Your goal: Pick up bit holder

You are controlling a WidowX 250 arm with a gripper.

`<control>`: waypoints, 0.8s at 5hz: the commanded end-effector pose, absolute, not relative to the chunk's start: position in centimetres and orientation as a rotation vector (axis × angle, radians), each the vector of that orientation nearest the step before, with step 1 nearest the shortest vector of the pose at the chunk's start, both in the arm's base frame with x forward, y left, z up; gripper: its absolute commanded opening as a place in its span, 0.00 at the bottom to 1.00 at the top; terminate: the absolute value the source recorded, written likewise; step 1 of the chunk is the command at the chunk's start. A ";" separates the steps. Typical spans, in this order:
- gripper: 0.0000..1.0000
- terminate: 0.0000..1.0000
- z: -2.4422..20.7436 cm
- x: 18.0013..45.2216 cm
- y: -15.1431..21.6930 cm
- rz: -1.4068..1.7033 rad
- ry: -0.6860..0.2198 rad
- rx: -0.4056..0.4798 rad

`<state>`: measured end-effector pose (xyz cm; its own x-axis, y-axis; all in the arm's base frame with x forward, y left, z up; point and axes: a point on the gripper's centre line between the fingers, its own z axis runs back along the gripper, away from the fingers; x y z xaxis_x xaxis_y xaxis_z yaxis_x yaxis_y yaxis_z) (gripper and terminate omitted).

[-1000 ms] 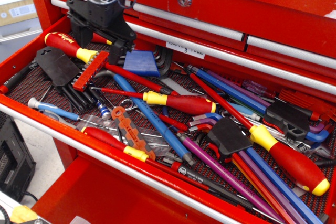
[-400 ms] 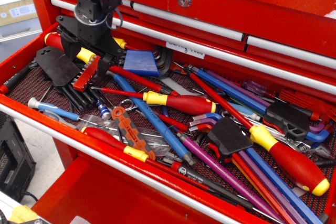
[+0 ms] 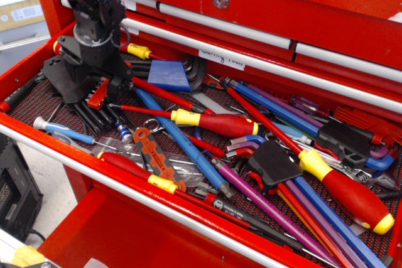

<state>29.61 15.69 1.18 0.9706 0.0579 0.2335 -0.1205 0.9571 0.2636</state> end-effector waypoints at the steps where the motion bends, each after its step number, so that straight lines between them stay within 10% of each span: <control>1: 0.00 0.00 1.3 31.2 16.6 0.084 -0.272 0.273; 4: 0.00 0.00 9.5 30.5 15.7 0.065 -0.233 0.377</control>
